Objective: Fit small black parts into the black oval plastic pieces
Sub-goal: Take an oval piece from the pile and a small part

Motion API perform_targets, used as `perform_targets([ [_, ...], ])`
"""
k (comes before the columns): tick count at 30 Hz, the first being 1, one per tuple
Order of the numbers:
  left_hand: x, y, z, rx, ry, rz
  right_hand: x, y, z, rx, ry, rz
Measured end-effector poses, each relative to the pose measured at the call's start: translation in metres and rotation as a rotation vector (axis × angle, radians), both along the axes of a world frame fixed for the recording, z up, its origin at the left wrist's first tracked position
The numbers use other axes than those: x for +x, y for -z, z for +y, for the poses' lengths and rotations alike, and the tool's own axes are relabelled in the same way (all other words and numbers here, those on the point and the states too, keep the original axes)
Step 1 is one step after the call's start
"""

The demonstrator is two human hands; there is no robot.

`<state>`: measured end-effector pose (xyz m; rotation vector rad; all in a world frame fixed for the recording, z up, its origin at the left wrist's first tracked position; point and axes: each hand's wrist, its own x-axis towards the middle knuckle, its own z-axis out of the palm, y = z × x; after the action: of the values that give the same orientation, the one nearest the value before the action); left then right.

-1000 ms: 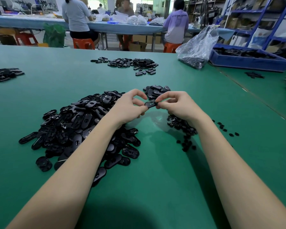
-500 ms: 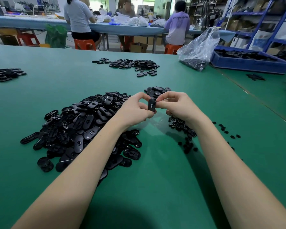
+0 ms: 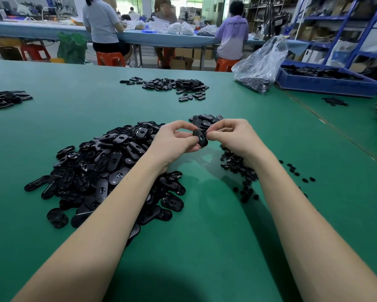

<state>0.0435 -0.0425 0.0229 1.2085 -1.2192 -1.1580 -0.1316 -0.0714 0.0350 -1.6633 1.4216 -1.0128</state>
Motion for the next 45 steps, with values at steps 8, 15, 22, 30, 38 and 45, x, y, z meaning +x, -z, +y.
perform_targets([
  [8, 0.001, 0.001, 0.000, -0.010, 0.006, 0.028, 0.000, -0.004, 0.003, 0.065, 0.000, -0.006],
  [15, 0.000, -0.002, 0.002, -0.020, 0.026, 0.009, 0.000, -0.005, 0.007, 0.117, -0.006, -0.071],
  [22, 0.000, -0.003, 0.004, -0.021, 0.011, -0.056, 0.000, -0.002, 0.003, 0.133, -0.007, -0.069],
  [30, 0.003, -0.004, 0.001, -0.011, 0.032, -0.095, -0.007, 0.002, 0.002, 0.228, -0.032, -0.102],
  [38, 0.001, -0.006, 0.004, 0.022, 0.082, -0.036, -0.009, 0.006, -0.001, 0.245, -0.122, -0.137],
  [45, -0.002, -0.005, 0.003, 0.017, 0.075, 0.054, -0.009, 0.003, -0.001, 0.132, -0.130, -0.056],
])
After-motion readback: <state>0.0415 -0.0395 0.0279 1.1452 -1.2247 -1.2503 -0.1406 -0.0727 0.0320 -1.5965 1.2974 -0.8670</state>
